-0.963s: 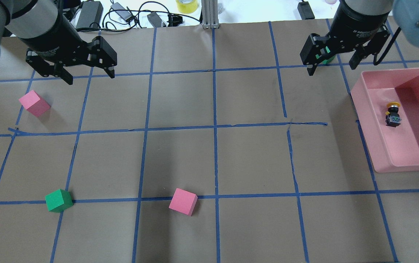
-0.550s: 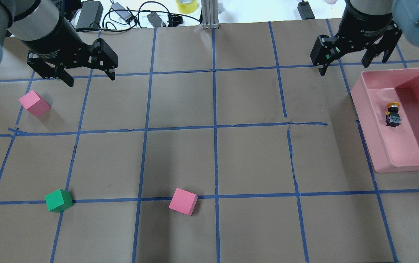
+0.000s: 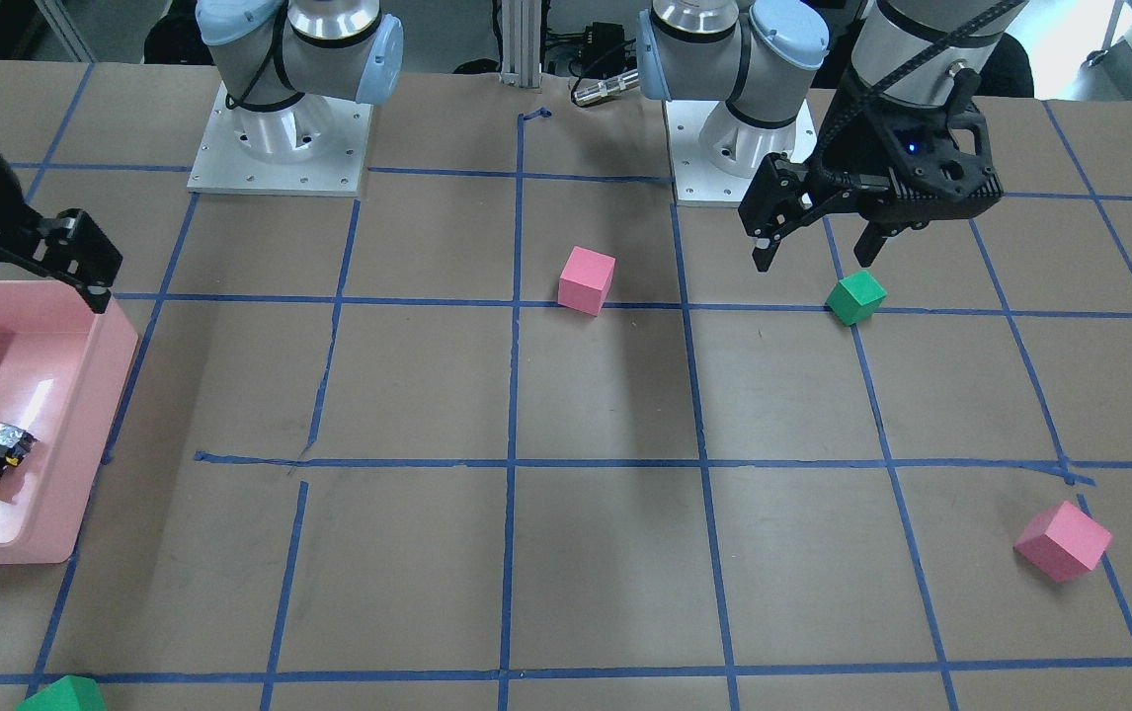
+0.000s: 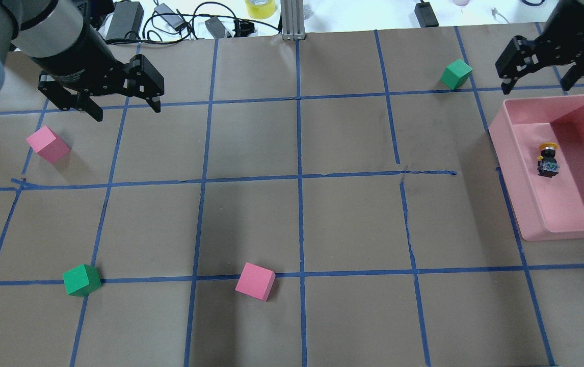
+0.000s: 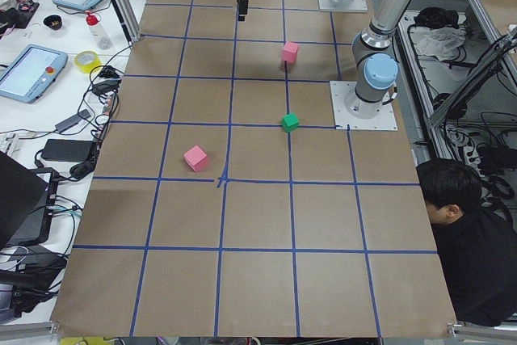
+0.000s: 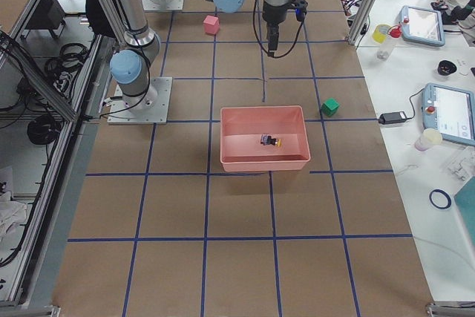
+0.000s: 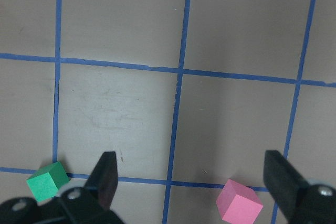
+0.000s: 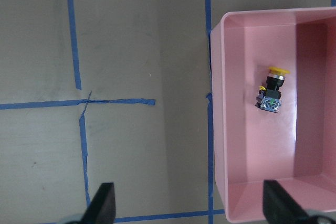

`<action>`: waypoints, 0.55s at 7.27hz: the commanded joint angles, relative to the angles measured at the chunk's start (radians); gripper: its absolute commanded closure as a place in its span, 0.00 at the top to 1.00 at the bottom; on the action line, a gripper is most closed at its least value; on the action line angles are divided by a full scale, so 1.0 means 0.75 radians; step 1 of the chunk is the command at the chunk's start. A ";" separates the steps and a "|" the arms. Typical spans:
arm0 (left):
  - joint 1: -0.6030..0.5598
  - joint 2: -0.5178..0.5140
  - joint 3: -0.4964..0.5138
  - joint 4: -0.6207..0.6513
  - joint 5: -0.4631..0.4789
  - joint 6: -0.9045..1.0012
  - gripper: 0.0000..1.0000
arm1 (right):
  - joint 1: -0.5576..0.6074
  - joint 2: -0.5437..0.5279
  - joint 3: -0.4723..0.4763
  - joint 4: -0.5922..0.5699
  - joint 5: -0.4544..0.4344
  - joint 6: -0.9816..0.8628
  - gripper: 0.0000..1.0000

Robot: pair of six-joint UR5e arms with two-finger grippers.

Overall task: Align button upright
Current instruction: 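Move the right gripper over the pink bin toward the yellow button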

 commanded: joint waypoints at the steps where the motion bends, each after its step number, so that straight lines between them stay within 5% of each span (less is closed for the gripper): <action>1: 0.000 0.000 0.000 0.000 0.000 0.000 1.00 | -0.167 0.008 0.058 -0.074 0.039 -0.065 1.00; 4: -0.002 0.000 0.000 0.000 0.000 0.000 1.00 | -0.304 0.040 0.069 -0.117 0.058 -0.179 1.00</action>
